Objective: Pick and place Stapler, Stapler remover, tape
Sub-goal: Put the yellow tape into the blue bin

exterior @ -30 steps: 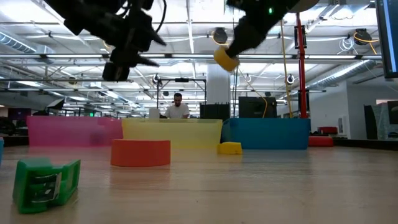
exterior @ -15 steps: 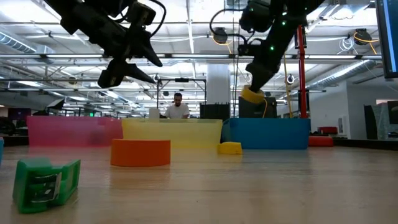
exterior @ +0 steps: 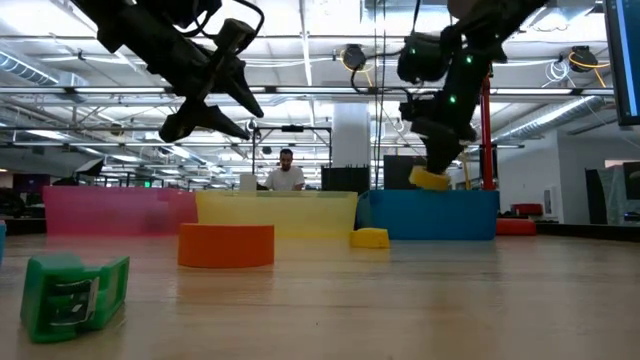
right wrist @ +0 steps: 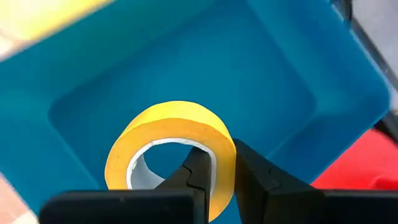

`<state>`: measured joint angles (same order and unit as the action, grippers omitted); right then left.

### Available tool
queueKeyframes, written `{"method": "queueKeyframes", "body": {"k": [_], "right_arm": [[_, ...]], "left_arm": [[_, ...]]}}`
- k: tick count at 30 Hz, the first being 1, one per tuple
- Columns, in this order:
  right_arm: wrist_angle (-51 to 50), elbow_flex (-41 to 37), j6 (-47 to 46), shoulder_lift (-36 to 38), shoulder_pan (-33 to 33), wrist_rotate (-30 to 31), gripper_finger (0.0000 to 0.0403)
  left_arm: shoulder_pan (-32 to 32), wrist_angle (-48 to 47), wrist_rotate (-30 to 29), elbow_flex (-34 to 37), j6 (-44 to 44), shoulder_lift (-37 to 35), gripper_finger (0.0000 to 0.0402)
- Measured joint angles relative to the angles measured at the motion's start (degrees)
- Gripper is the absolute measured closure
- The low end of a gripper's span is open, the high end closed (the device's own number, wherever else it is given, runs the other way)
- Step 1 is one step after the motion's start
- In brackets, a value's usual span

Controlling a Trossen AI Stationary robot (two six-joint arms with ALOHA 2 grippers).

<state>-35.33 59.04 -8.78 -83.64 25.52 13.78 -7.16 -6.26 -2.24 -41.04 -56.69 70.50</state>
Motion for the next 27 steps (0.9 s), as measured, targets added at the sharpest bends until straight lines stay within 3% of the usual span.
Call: {"method": "queueKeyframes", "body": {"k": [10,27], "right_arm": [[8.3,-9.3,-2.6,-0.1,0.0,1.1,0.0371],[11.6,-12.7,-4.1,-0.1,0.0,-0.6,0.0336]], "left_arm": [[0.1,0.0,-0.9,0.0,0.0,0.0,0.0231],[0.1,0.0,-0.8,0.0,0.0,0.0,0.0231]]}}
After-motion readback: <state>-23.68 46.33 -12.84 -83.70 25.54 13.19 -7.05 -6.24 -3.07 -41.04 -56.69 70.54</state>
